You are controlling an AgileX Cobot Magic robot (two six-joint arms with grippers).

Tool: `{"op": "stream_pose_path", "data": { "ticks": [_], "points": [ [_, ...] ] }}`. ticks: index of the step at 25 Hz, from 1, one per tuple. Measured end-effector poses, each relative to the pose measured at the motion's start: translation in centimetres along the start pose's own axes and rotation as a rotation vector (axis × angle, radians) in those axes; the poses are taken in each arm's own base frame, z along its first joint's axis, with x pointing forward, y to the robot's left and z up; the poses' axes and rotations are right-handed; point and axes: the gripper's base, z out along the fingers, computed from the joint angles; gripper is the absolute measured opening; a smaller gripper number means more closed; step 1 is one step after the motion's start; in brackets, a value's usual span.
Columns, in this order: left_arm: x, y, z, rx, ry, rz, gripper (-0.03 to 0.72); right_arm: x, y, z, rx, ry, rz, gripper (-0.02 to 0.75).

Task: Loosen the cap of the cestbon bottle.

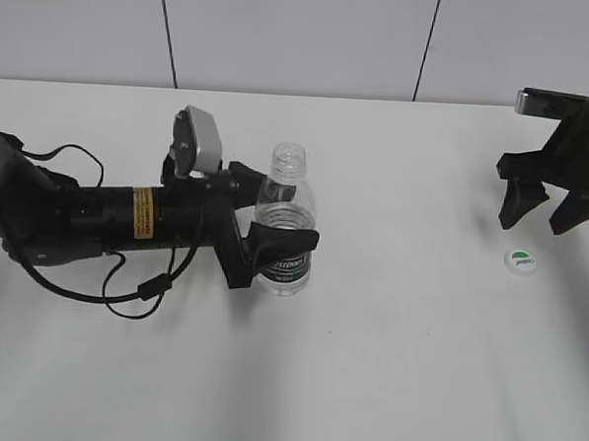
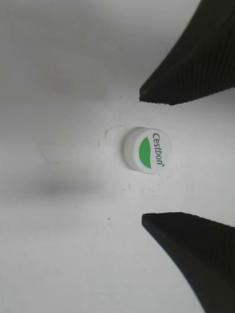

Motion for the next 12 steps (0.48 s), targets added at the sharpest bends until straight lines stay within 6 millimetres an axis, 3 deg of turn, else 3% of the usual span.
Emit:
{"op": "stream_pose_path", "data": {
  "ticks": [5, 12],
  "points": [
    [-2.4, -0.1, -0.4, -0.005, -0.042, 0.053, 0.510, 0.0, 0.1, -0.3, -0.006, 0.022, -0.002, 0.531],
    [-6.0, -0.4, -1.2, -0.018, -0.103, 0.105, 0.510, -0.9, 0.5, -2.9, -0.025, 0.062, -0.019, 0.531]
  ]
}}
